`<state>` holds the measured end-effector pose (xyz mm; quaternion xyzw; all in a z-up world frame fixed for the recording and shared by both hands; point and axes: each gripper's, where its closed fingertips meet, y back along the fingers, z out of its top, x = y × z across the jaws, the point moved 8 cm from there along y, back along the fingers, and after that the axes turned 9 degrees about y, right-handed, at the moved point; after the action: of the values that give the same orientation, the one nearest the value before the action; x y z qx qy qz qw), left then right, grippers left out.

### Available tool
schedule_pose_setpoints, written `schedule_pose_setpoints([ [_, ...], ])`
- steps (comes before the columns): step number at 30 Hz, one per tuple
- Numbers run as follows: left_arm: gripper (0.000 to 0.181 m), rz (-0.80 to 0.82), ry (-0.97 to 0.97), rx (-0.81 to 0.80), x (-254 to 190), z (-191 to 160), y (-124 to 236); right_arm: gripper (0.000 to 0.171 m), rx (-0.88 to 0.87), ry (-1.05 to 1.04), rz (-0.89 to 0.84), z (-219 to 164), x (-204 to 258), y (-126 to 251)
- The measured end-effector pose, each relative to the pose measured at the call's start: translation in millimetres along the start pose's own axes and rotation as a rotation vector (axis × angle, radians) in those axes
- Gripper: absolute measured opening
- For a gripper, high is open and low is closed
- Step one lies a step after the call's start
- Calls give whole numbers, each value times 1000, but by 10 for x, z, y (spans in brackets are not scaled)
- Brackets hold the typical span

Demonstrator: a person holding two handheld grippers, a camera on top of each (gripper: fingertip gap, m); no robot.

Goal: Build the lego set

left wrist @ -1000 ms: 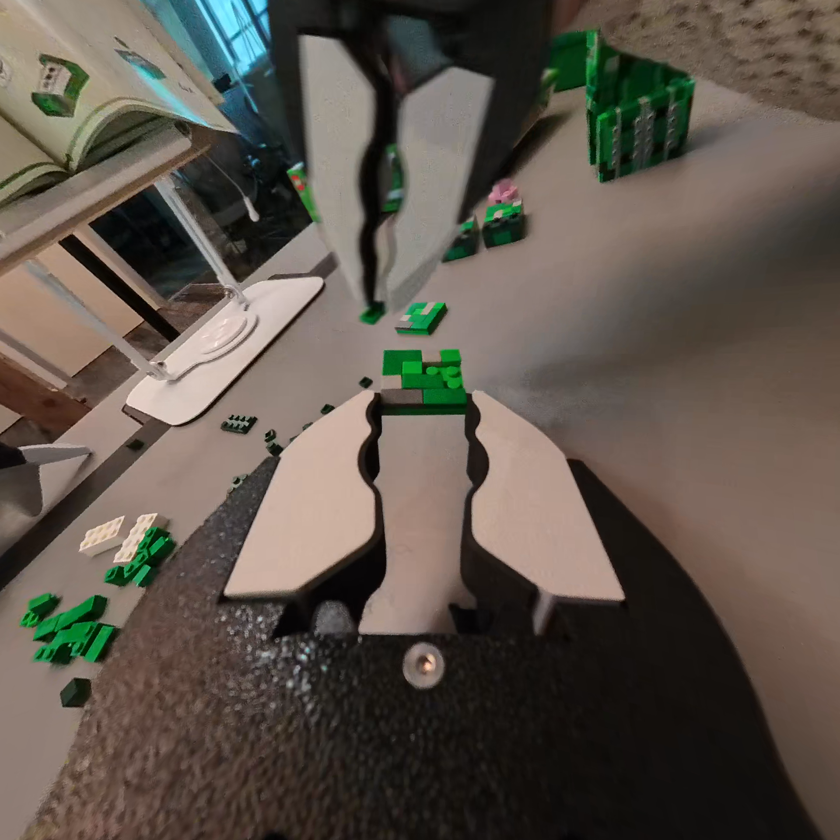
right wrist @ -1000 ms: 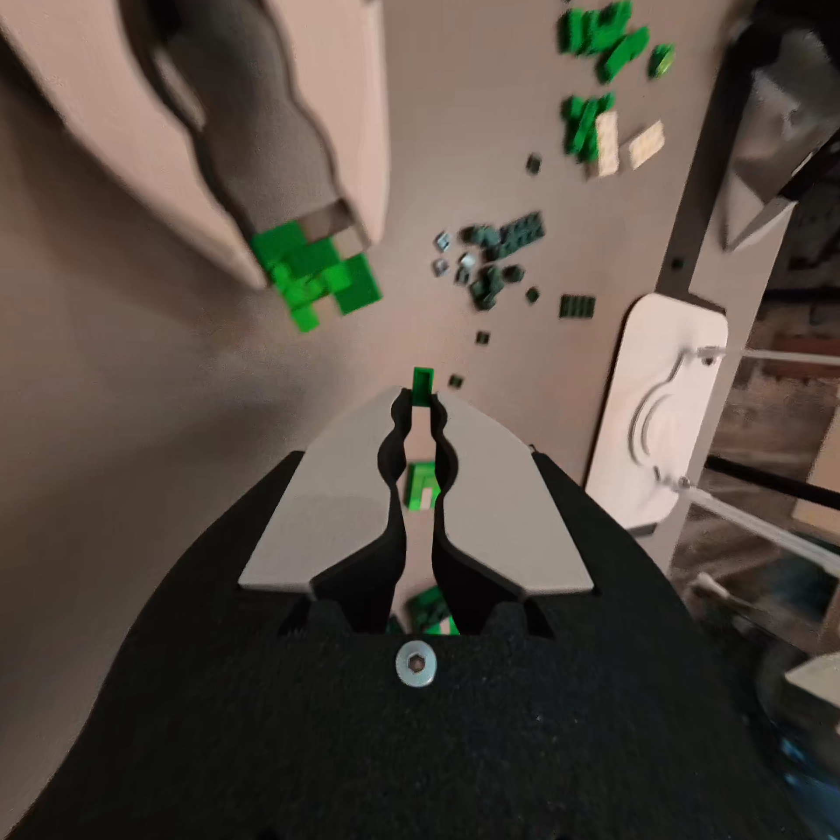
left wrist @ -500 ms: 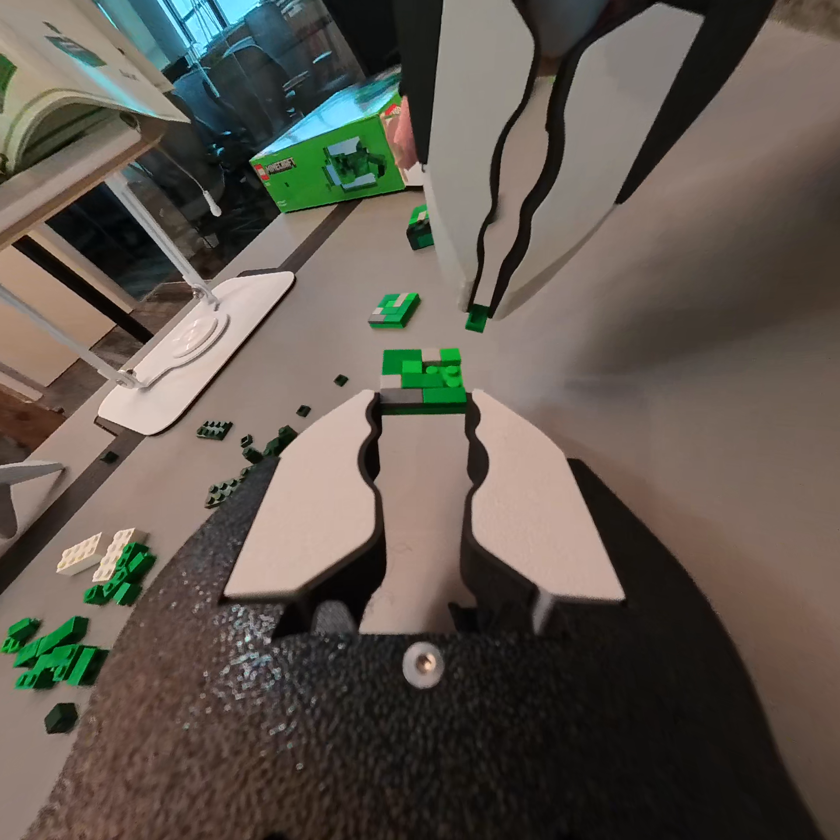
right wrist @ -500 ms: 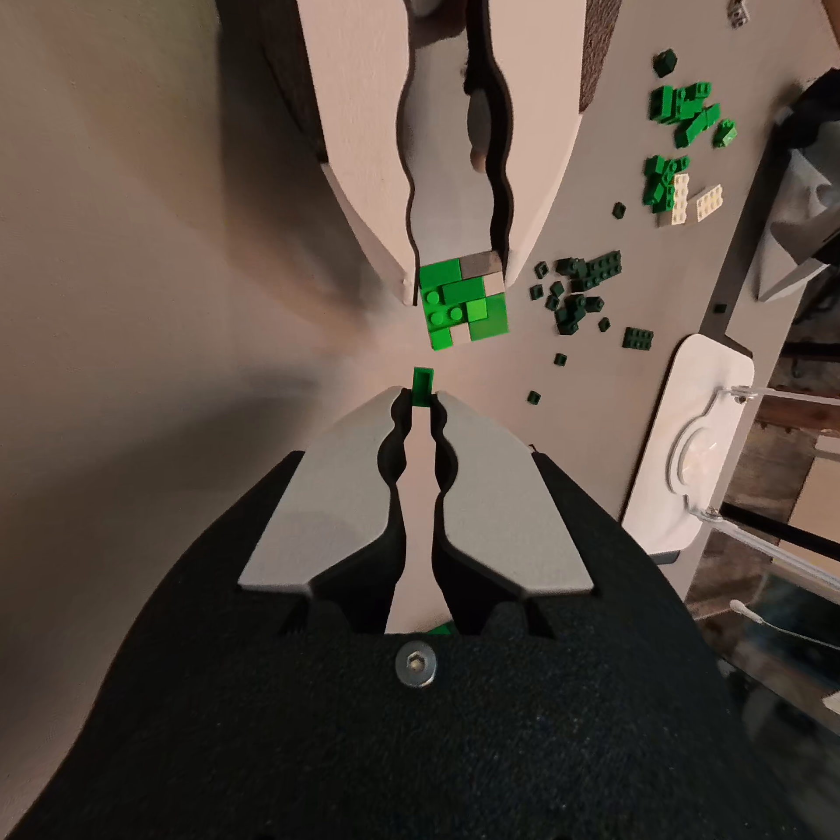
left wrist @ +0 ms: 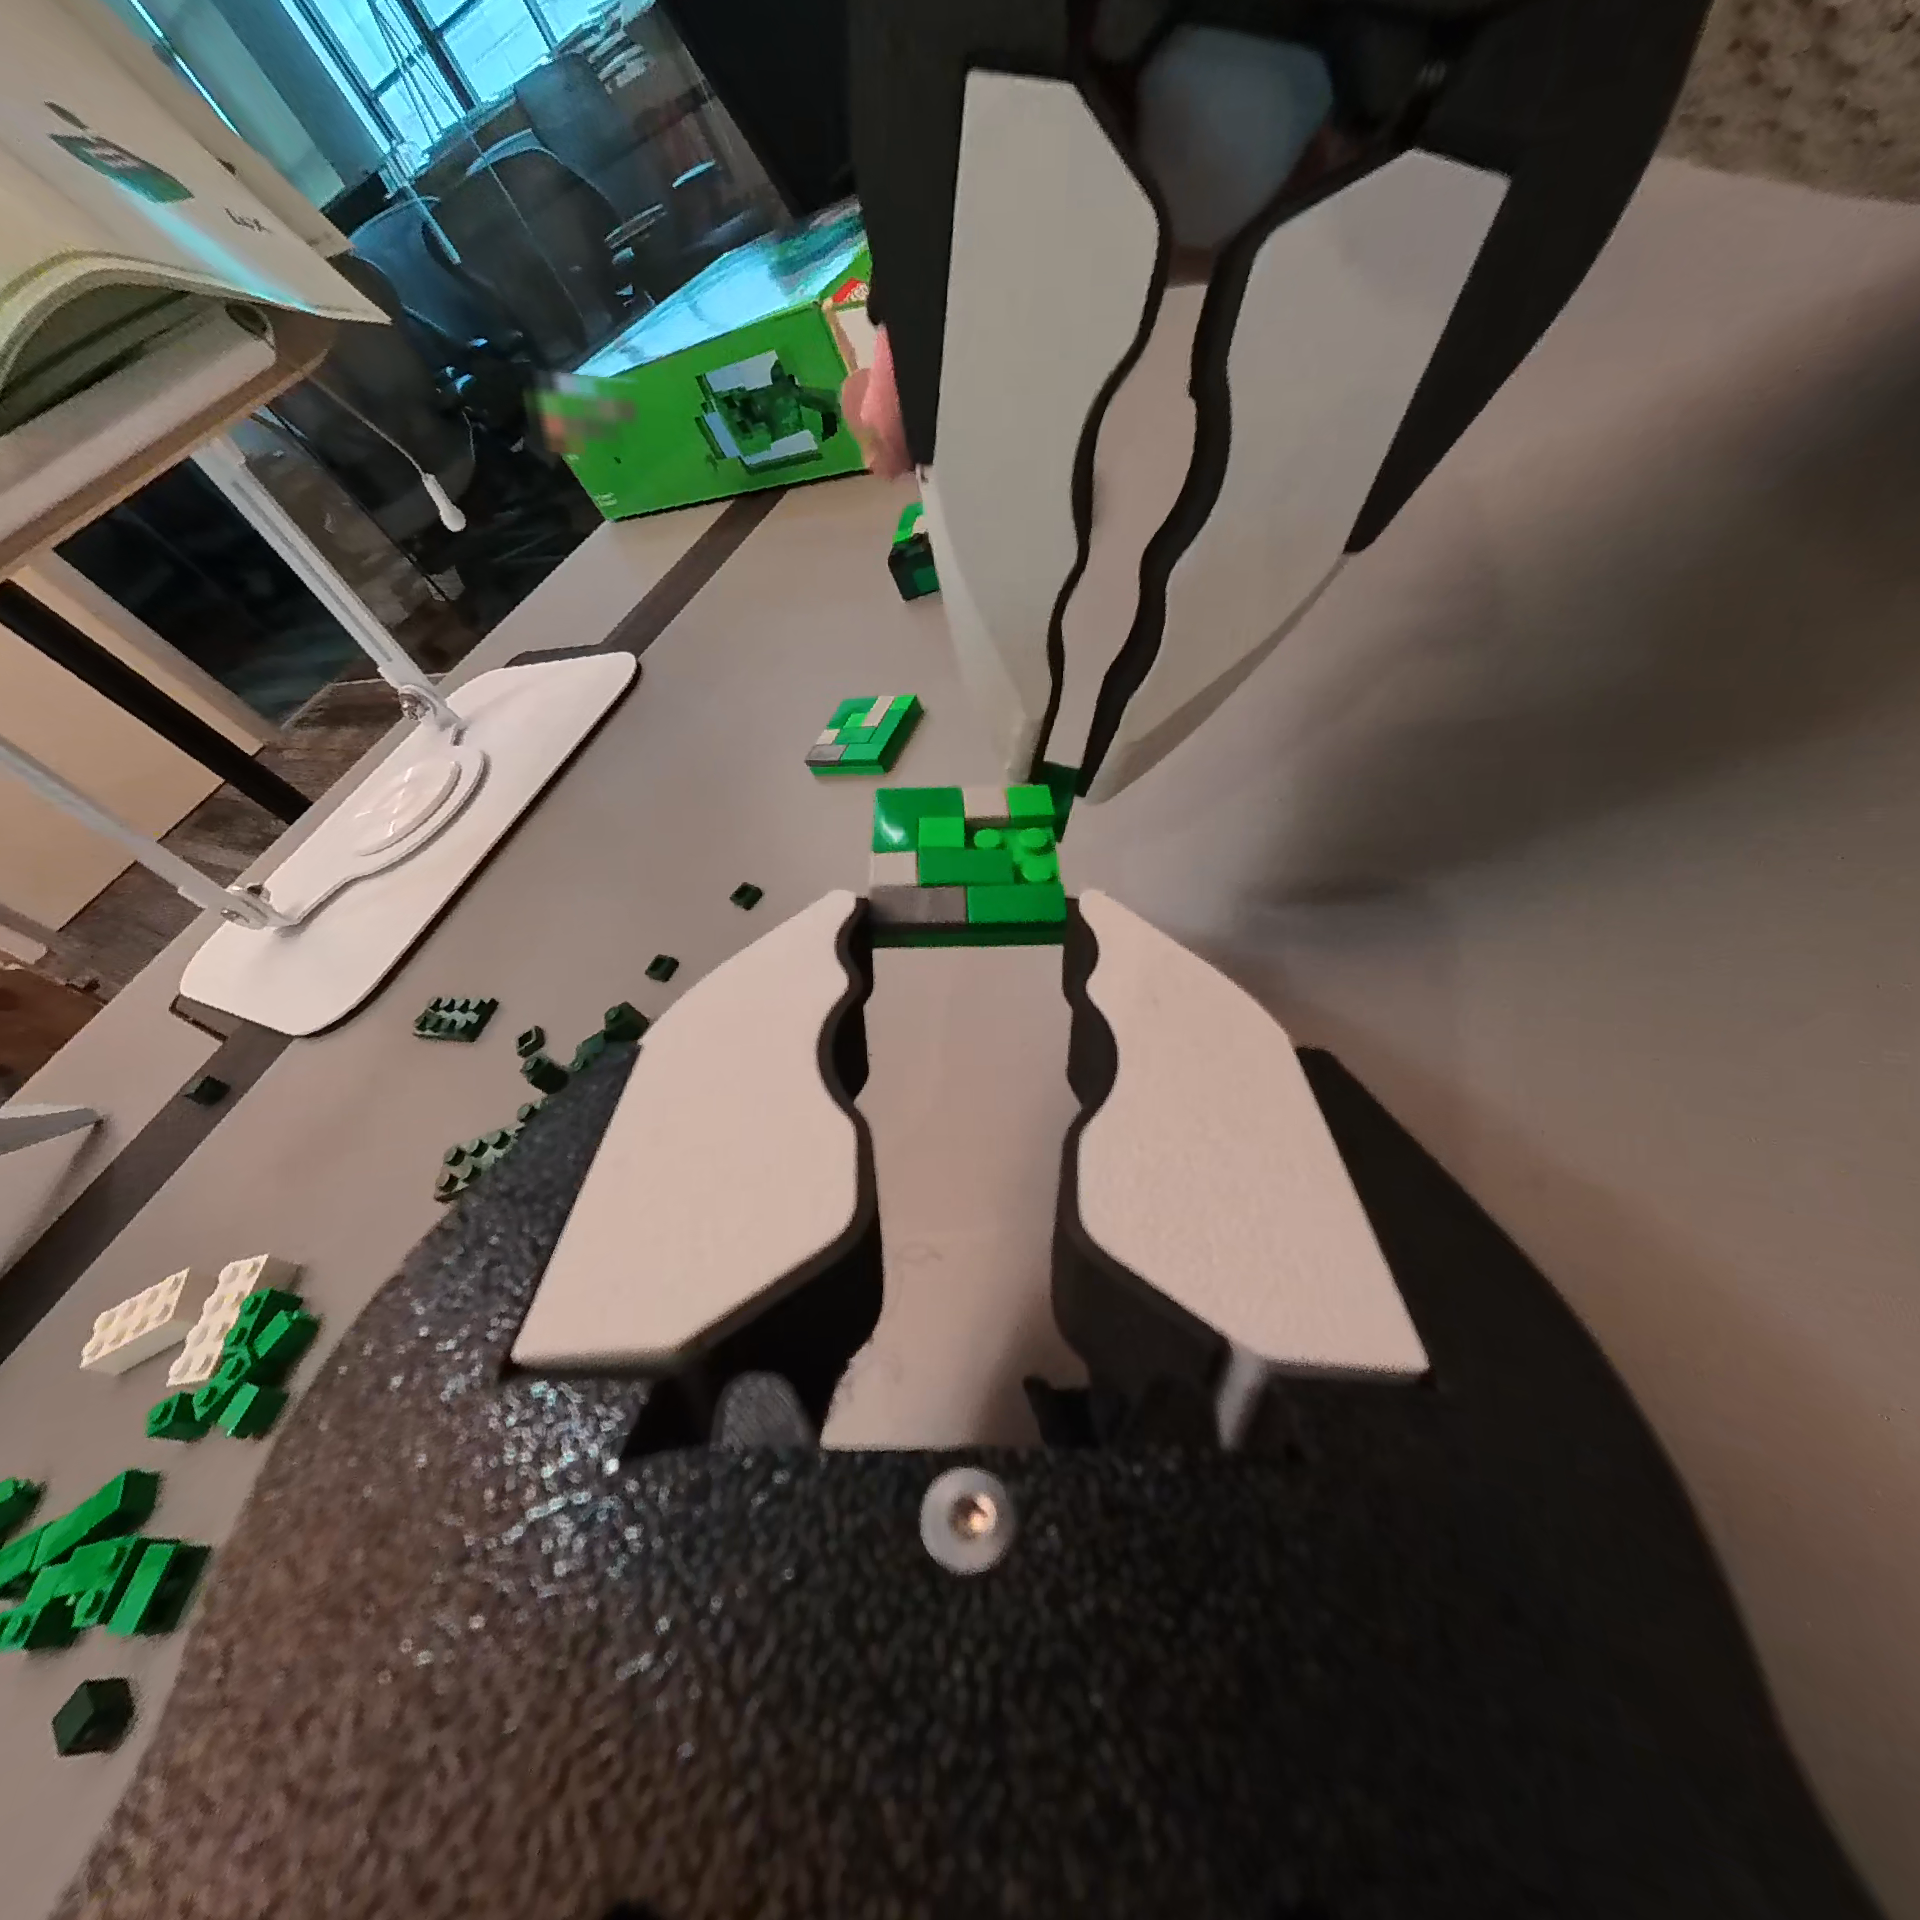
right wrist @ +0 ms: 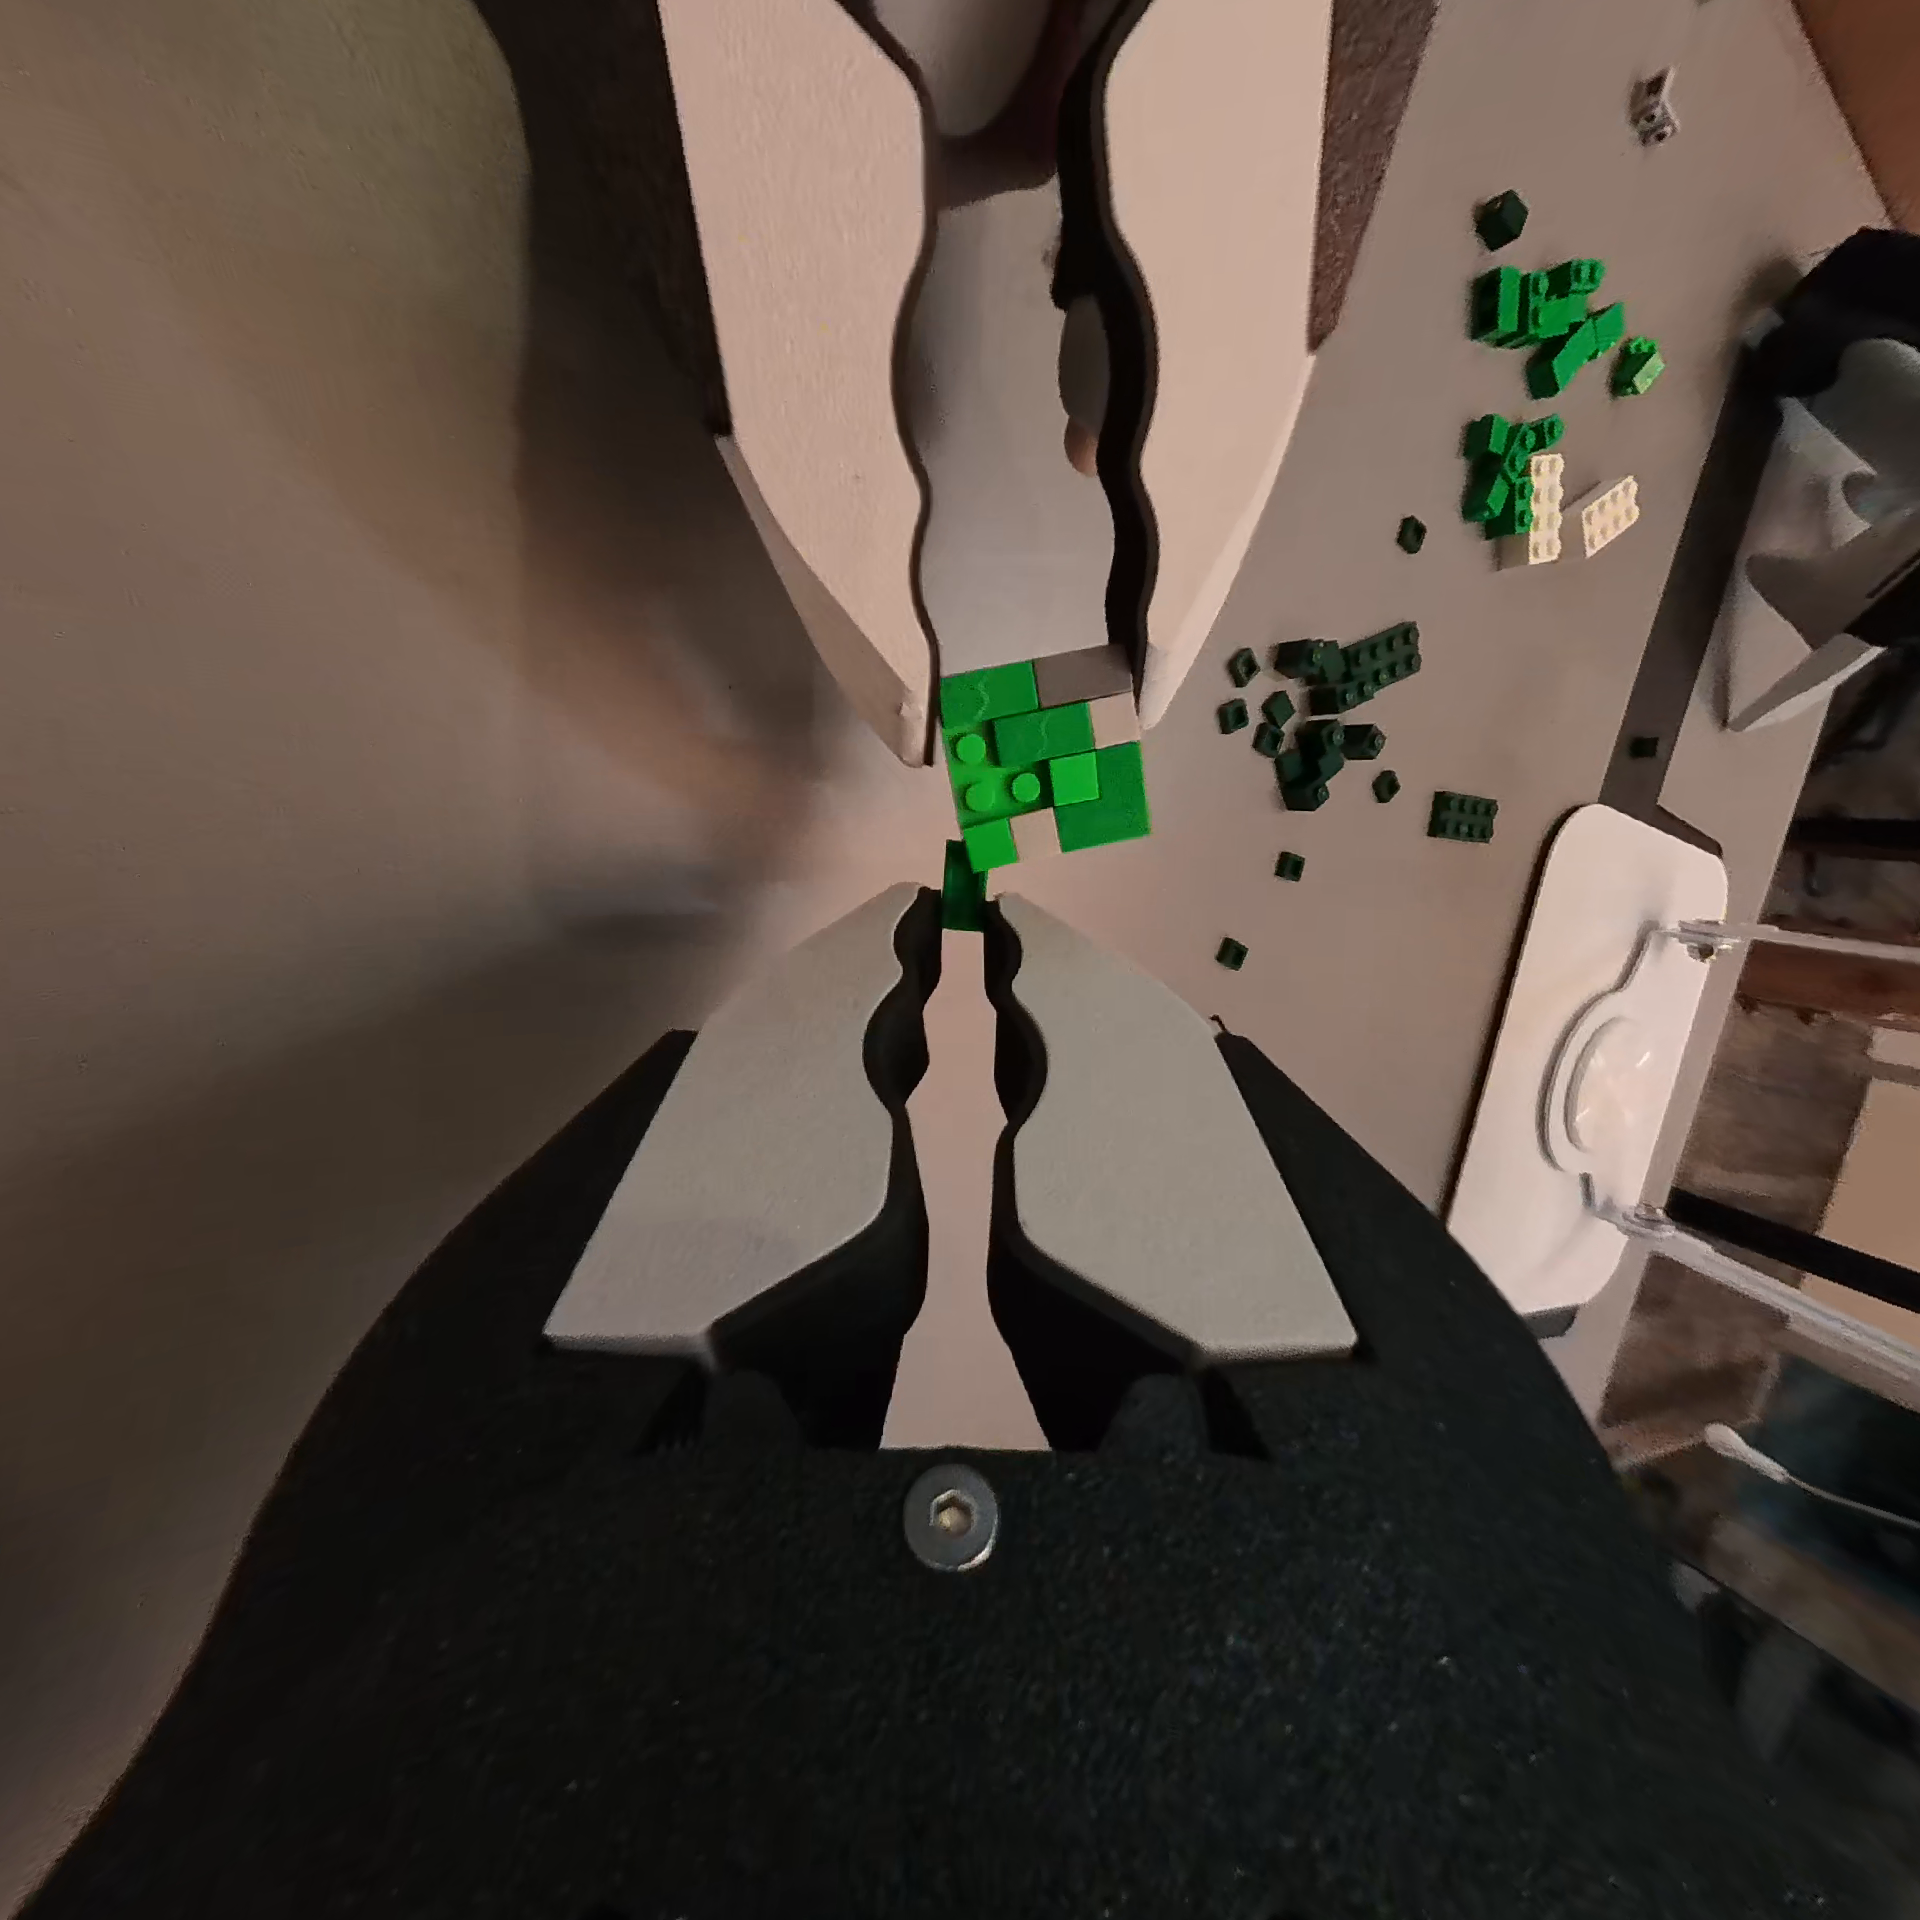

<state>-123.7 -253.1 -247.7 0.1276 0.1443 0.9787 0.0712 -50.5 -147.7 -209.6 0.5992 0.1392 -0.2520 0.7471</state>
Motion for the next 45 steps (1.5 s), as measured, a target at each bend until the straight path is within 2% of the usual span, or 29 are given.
schedule_pose_setpoints([
  [6, 35, -15, -56, 48, -60, -26, -33, 5, -93, -81, 53, -17, 2, 2],
  [7, 35, -13, -64, 54, -67, -30, -37, 0, -82, -81, 63, -37, 1, -4],
  [14, 35, 3, -59, 50, -60, -30, -26, 0, 131, -204, 288, -392, -45, 59],
  [18, 35, 3, -57, 48, -57, -32, -16, 0, 125, -330, 330, -547, 15, 131],
  [23, 35, 1, -77, 61, -76, -42, -25, 5, 127, -431, 339, -704, 317, 233],
  [25, 35, 2, -84, 62, -81, -45, -26, 10, 85, -569, 309, -728, 391, 222],
  [27, 35, 3, -84, 59, -82, -44, -22, 23, -17, -725, 228, -697, 452, 190],
  [29, 35, 0, -82, 58, -79, -43, -20, 24, -74, -847, 169, -647, 574, 143],
  [32, 35, -1, -84, 59, -81, -45, -22, 25, -13, -893, 38, -675, 725, 99],
  [34, 35, -2, -88, 62, -85, -47, -24, 27, -35, -942, 6, -687, 758, 93],
  [38, 35, -2, -95, 63, -88, -49, -26, 29, -39, -964, -16, -727, 736, 57],
  [41, 35, -2, -97, 62, -90, -50, -26, 17, -27, -934, -11, -721, 702, 35],
  [45, 35, -2, -100, 65, -91, -51, -31, 15, -9, -893, -1, -703, 673, 21],
])
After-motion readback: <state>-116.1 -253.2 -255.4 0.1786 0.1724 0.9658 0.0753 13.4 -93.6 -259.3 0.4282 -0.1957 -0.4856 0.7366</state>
